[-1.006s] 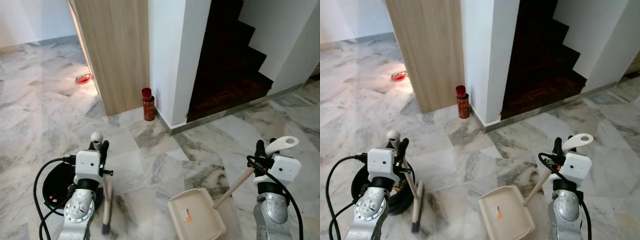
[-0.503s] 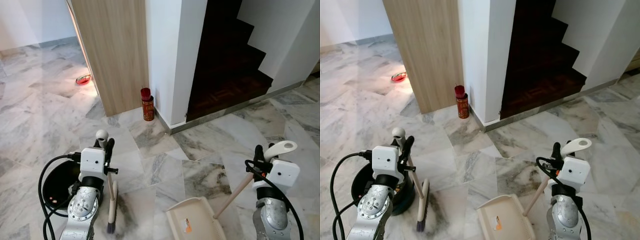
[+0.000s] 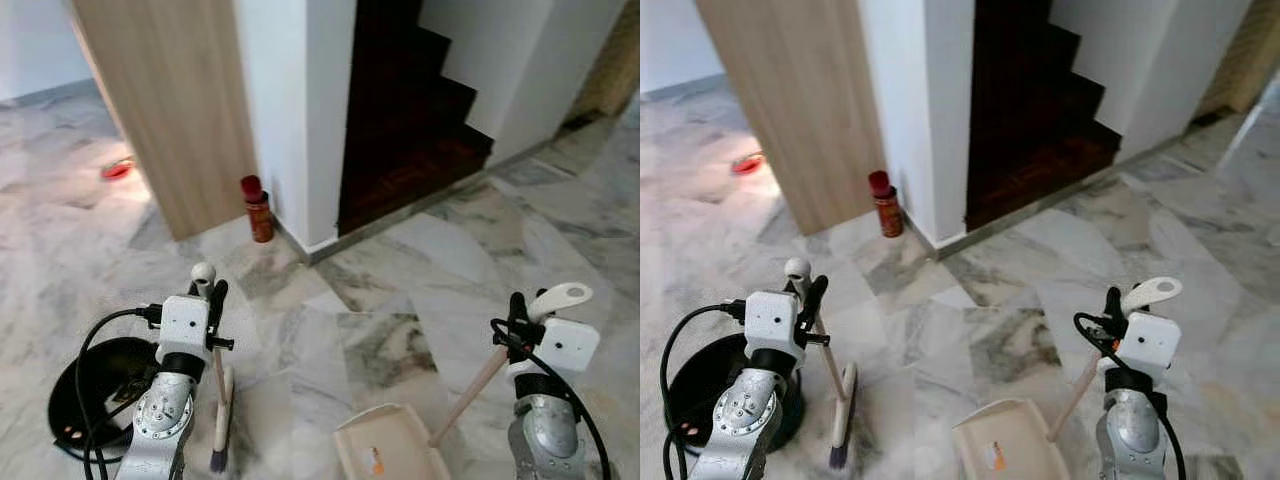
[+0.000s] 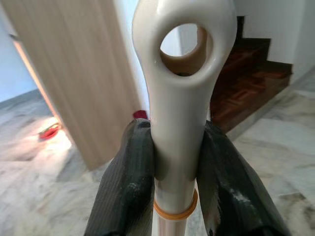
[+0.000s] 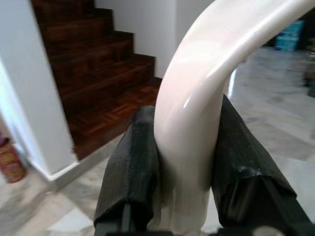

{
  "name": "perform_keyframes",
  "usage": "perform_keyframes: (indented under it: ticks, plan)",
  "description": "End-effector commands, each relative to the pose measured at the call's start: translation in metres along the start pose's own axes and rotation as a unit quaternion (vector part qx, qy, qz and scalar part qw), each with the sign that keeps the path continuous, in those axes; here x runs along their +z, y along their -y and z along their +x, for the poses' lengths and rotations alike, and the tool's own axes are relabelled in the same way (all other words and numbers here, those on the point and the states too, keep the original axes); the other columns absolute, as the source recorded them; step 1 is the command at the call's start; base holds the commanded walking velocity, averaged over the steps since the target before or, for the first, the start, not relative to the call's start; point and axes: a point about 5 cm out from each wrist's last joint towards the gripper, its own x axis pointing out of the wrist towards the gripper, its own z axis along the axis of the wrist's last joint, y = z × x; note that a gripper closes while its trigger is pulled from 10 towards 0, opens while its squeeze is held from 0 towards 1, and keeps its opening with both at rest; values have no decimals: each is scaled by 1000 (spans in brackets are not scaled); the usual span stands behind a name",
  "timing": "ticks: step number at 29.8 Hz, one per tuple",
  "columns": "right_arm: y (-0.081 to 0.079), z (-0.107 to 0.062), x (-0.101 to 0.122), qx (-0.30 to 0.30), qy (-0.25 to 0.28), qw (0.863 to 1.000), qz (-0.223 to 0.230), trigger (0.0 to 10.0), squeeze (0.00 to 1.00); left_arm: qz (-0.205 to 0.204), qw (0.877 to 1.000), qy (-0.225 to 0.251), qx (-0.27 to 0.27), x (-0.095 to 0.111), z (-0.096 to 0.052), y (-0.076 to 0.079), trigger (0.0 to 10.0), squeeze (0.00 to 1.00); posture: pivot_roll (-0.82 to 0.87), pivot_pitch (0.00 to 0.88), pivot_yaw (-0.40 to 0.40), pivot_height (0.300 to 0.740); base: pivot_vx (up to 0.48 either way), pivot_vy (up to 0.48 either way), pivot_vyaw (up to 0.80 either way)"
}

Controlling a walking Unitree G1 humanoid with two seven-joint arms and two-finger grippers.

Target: Sweep floor

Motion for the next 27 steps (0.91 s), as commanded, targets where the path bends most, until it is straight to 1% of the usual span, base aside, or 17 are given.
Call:
perform_keyframes:
  ticks: [1,3,8,27]
  plan:
    - [-6,3,8,7,18,1000,6,10000,0,18,1000,10,7,4,4,-8,10000,0,-30,0,28,740,0,0,-800]
    - [-7,3,7,10,16,1000,6,10000,0,23,1000,7,9,3,3,-10,10000,0,-27,0,26,740,0,0,-800]
    - [-10,1,7,14,14,1000,7,10000,0,23,1000,10,17,4,5,-16,10000,0,-22,0,24,740,0,-381,-800]
    - [-12,3,7,21,14,1000,7,10000,0,23,1000,11,3,3,3,-12,10000,0,-23,0,19,740,0,0,-800]
